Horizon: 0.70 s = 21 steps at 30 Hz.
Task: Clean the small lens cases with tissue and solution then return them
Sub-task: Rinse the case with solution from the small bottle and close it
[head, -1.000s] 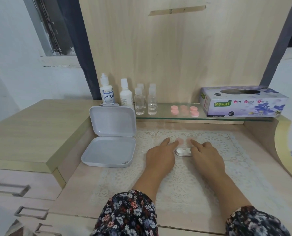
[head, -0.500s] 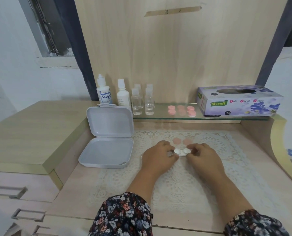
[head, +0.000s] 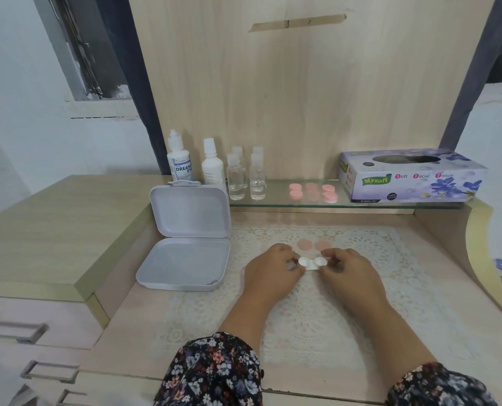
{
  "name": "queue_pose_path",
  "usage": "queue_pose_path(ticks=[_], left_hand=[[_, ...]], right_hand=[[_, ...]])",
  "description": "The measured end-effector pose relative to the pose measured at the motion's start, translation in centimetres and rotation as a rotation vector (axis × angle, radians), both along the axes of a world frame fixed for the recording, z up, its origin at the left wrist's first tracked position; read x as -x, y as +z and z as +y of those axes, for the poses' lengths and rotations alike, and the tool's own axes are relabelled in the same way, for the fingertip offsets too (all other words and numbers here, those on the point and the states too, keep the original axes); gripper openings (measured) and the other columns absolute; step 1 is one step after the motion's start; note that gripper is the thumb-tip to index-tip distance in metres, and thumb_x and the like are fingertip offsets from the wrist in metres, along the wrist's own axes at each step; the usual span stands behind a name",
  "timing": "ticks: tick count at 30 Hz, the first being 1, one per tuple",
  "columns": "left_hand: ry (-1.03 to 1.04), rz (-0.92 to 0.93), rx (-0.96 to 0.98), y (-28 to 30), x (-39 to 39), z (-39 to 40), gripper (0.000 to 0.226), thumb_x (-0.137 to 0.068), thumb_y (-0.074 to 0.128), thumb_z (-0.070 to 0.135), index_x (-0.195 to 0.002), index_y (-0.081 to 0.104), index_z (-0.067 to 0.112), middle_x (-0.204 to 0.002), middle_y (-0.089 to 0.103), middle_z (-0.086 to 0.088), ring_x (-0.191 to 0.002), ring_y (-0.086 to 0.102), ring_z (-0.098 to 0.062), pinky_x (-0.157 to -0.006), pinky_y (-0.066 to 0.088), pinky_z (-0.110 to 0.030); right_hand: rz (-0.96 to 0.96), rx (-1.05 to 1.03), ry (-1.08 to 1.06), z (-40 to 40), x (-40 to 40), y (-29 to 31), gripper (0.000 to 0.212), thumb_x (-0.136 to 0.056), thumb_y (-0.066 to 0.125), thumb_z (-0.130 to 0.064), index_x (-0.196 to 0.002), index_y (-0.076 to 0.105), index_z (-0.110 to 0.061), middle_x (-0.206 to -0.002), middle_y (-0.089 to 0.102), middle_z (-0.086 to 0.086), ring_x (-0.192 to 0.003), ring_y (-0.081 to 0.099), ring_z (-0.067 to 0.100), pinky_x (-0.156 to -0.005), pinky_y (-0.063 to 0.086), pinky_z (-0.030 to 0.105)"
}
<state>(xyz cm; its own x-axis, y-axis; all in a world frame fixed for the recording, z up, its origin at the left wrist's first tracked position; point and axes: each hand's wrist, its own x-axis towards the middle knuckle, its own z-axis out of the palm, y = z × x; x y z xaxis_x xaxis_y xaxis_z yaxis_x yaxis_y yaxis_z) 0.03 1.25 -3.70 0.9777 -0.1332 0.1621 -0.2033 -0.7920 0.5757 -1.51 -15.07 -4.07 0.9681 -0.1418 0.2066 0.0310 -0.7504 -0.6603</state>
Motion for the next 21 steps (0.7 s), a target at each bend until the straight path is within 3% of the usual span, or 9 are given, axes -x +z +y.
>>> queue_pose_path(ticks=[5, 14, 21], left_hand=[[0.016, 0.001, 0.011, -0.02, -0.04, 0.02, 0.029, -0.089, 0.057, 0.045, -0.114, 0.066, 0.035, -0.133, 0.050, 0.022, -0.111, 0.053, -0.004, -0.079, 0.037, -0.024], [0.031, 0.001, 0.016, 0.06, 0.06, -0.08, 0.030, -0.091, 0.054, 0.044, -0.116, 0.065, 0.032, -0.130, 0.051, 0.022, -0.108, 0.054, -0.005, -0.080, 0.036, -0.022], [0.064, 0.009, 0.089, 0.17, 0.06, -0.07, 0.031, -0.094, 0.049, 0.036, -0.120, 0.063, 0.028, -0.129, 0.056, 0.016, -0.112, 0.054, -0.007, -0.091, 0.042, -0.026]], right_hand=[[-0.009, -0.008, -0.002, -0.02, 0.02, -0.02, 0.033, -0.088, 0.059, -0.033, -0.120, 0.064, -0.026, -0.103, 0.058, -0.010, -0.096, 0.052, 0.009, -0.076, 0.039, 0.026], [0.006, -0.104, -0.014, 0.16, 0.32, 0.32, 0.034, -0.087, 0.060, -0.030, -0.121, 0.061, -0.029, -0.099, 0.056, -0.013, -0.092, 0.055, 0.009, -0.076, 0.046, 0.029], [0.032, -0.206, -0.035, 0.15, 0.46, 0.84, 0.029, -0.091, 0.054, -0.025, -0.121, 0.054, -0.026, -0.091, 0.059, -0.011, -0.078, 0.058, 0.011, -0.063, 0.045, 0.031]])
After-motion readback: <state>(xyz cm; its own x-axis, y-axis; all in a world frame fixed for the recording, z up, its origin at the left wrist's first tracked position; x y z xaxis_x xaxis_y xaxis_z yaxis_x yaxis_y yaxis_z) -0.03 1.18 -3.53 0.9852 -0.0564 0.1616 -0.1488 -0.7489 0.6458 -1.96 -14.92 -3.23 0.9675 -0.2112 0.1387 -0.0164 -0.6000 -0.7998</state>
